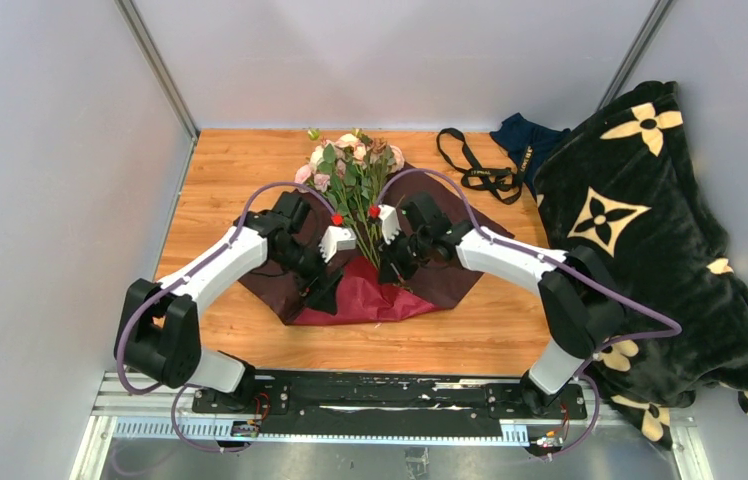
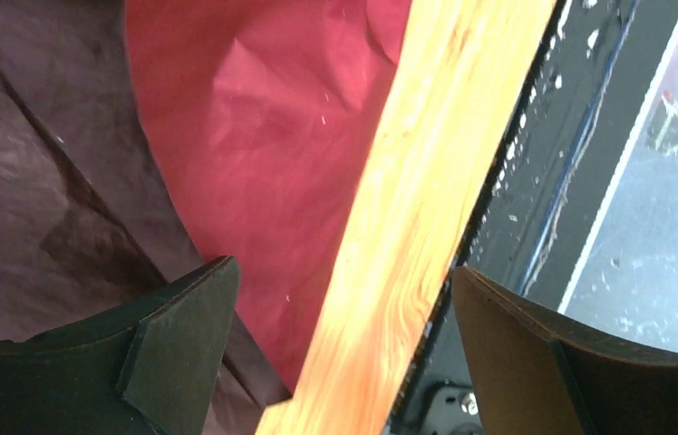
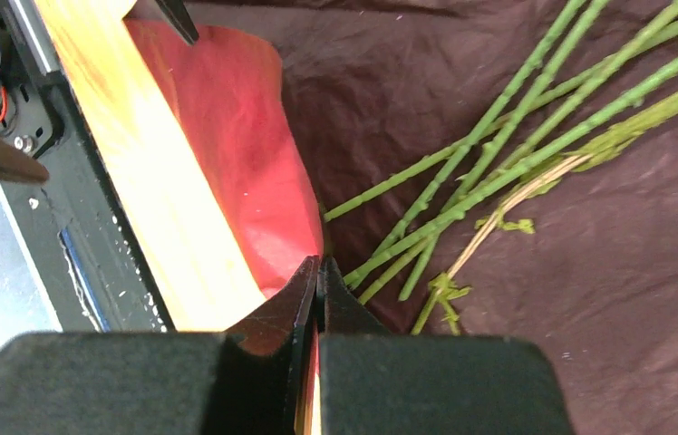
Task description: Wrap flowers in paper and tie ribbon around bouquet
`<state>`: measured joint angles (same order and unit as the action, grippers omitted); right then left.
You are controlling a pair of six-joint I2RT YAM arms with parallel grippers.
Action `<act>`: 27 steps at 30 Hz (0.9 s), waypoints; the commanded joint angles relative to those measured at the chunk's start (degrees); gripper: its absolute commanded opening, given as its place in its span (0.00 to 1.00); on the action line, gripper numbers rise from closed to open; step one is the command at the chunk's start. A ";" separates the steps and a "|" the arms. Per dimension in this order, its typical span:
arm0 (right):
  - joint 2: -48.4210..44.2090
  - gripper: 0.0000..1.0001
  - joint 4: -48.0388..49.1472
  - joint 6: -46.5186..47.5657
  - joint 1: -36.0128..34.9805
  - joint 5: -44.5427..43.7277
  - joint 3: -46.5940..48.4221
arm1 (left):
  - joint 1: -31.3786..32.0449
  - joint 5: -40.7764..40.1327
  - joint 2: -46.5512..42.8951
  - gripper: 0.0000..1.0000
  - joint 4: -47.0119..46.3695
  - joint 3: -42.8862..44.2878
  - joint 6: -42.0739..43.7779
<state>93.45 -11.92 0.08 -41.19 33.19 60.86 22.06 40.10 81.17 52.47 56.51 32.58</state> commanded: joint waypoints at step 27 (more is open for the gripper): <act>4.50 0.00 -0.27 1.66 6.46 5.44 8.34 | -1.42 4.89 10.98 0.88 -19.83 3.75 -0.35</act>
<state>96.97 -11.99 1.34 -35.77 37.45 67.57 19.59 41.65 90.67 34.00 61.56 31.81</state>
